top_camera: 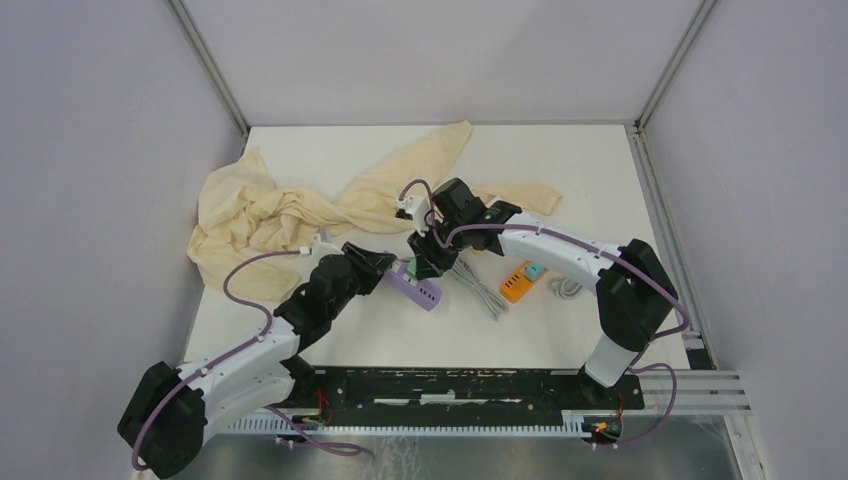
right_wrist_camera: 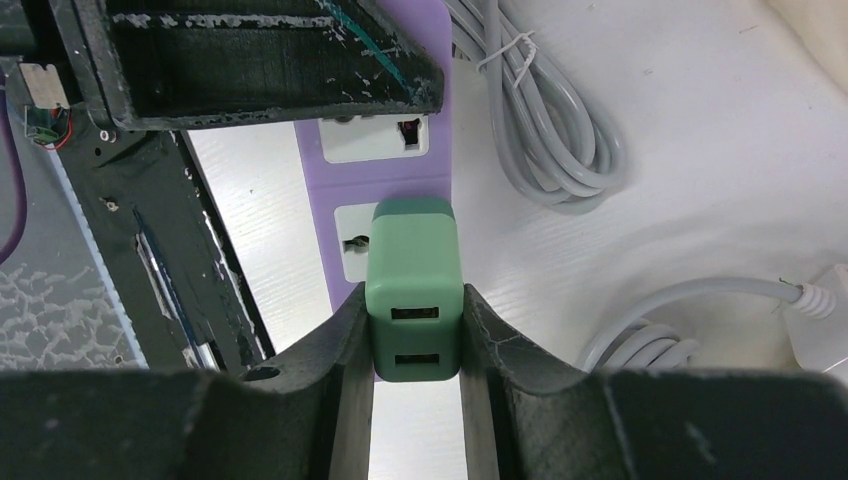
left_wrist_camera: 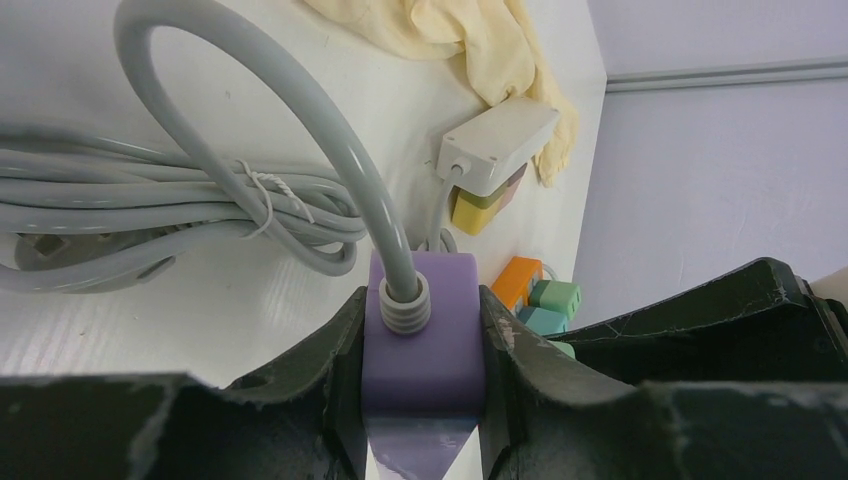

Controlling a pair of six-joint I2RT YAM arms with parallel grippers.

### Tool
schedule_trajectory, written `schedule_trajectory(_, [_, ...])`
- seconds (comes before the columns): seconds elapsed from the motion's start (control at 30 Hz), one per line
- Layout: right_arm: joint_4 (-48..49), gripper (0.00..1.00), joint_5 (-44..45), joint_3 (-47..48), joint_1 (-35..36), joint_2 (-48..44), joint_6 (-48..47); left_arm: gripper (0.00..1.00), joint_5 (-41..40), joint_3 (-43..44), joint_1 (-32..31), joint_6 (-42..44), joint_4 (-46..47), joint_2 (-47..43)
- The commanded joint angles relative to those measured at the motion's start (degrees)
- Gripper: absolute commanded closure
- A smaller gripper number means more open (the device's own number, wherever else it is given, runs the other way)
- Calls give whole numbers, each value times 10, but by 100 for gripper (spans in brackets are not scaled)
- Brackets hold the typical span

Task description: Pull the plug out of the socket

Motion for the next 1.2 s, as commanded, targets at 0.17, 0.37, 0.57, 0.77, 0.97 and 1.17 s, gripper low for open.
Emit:
schedule_trajectory(0.17, [91, 100, 11, -25, 42, -17, 81, 97, -34, 0, -2, -13, 40, -4])
schedule_trajectory(0.37, [60, 100, -127, -17, -40, -25, 25, 97, -10, -51, 0, 50, 108, -31])
schedule_trajectory(0.57, [89, 100, -92, -68, -46, -55, 14, 97, -21, -74, 8, 23, 118, -48])
schedule_trajectory(0.77, [82, 100, 129, -33, 66, -36, 48, 97, -13, -22, 8, 51, 71, -9])
schedule_trajectory(0.97, [38, 100, -2, -9, 8, -28, 1, 97, -5, -26, 7, 59, 61, 7])
schedule_trajectory(1.17, [37, 100, -143, -41, -52, -42, -33, 97, -9, -44, 13, 50, 72, -4])
